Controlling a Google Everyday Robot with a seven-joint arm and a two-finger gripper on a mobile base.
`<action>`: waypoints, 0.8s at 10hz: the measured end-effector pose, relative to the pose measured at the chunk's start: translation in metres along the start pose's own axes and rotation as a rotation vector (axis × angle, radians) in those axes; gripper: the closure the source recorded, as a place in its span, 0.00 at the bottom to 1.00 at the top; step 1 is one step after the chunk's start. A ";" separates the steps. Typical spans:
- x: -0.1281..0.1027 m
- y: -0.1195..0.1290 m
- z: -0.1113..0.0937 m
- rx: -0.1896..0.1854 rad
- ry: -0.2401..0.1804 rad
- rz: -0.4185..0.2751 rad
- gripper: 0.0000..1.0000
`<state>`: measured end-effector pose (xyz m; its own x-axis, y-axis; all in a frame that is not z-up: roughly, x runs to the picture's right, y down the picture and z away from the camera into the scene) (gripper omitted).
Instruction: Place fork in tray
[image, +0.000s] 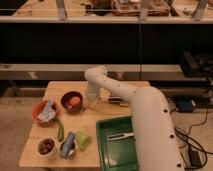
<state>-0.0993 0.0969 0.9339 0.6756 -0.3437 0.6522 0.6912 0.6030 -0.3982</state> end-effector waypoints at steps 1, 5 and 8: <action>-0.003 0.001 -0.006 -0.011 -0.110 -0.012 1.00; -0.020 0.000 -0.061 0.014 -0.218 -0.049 1.00; -0.032 0.012 -0.135 0.104 -0.087 -0.073 1.00</action>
<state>-0.0780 0.0179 0.8212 0.5969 -0.3281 0.7321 0.7042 0.6515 -0.2822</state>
